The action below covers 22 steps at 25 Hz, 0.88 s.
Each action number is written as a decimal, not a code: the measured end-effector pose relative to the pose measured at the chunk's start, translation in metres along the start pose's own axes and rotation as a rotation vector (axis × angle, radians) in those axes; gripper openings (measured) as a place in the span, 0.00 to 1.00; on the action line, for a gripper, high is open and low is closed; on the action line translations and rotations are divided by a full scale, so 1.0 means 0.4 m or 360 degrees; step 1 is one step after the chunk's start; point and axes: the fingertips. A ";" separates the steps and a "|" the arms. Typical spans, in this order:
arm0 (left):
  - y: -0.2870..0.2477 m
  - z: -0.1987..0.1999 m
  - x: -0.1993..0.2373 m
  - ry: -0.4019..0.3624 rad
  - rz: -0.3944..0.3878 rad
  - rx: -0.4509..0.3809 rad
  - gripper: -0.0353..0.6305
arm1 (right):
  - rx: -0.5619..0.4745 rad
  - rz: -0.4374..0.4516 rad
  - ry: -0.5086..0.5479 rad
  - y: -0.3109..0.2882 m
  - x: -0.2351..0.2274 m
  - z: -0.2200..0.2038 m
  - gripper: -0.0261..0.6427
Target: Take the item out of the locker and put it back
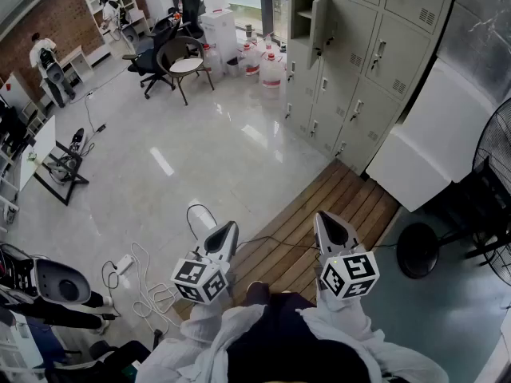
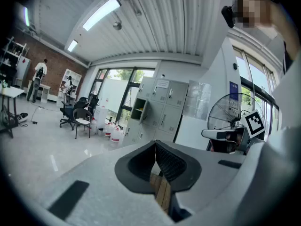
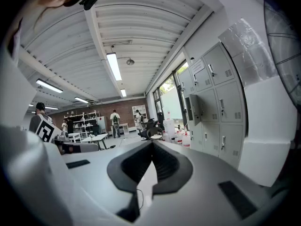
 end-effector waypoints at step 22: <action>-0.022 -0.008 -0.065 -0.0072 -0.0005 -0.0050 0.06 | -0.0092 0.0022 0.0013 0.002 -0.059 0.031 0.45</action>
Point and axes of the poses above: the fingertips, and each gripper's own axes: y backward along the fingers, x to its left, z out of its top, and after that the axes turned 14 degrees about -x, right-handed
